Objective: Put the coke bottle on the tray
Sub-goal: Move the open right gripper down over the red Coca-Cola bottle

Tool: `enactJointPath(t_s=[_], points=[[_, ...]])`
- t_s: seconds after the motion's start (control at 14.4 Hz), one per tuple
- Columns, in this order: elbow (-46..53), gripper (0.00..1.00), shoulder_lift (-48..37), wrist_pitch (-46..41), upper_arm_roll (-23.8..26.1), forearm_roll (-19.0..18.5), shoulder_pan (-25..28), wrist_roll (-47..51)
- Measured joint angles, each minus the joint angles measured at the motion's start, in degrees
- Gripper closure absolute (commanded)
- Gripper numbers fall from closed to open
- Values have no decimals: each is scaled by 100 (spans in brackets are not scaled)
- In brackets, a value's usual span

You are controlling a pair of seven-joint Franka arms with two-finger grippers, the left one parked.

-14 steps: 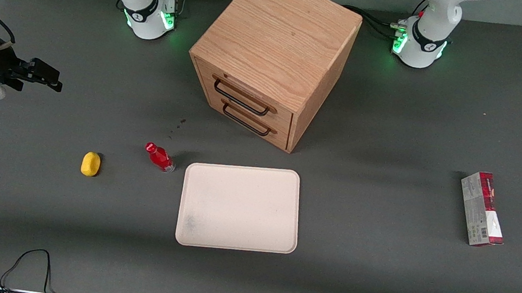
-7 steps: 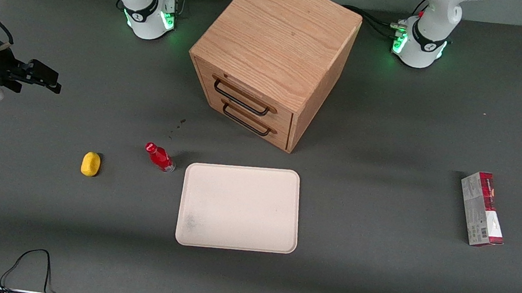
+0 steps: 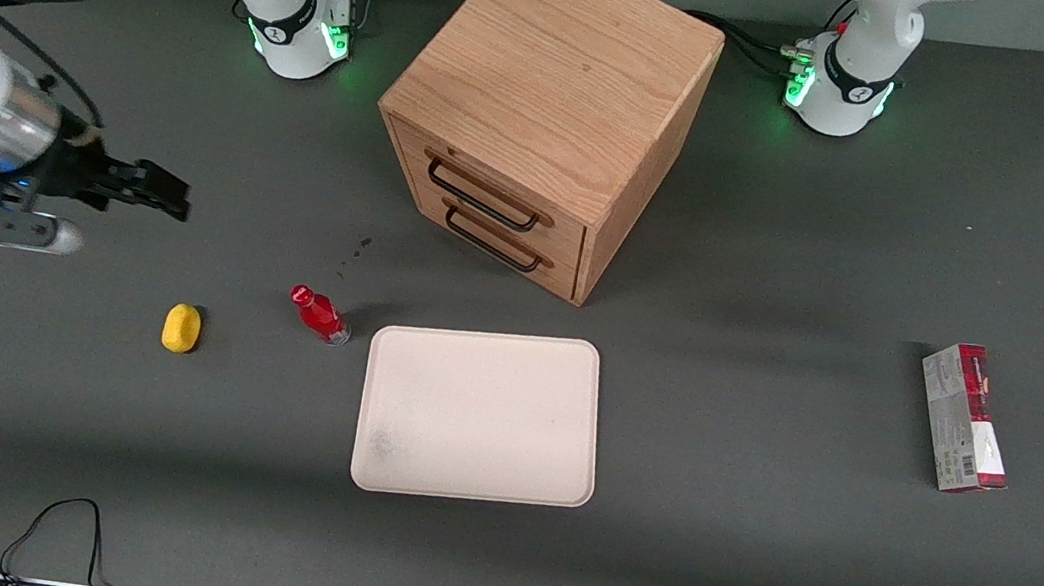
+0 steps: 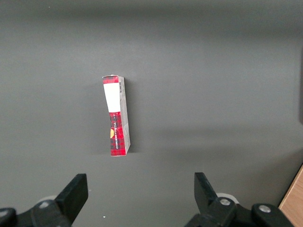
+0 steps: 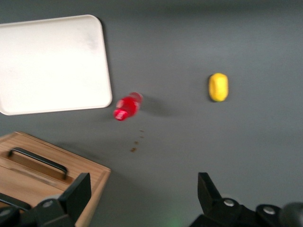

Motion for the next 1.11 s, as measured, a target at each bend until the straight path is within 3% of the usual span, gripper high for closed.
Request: enactJointPath(t_s=[0.21, 0.69, 1.11], points=[[198, 0, 219, -62, 13, -2, 291, 356], [126, 0, 395, -64, 15, -3, 421, 371], [-722, 0, 955, 1503, 17, -10, 583, 398]])
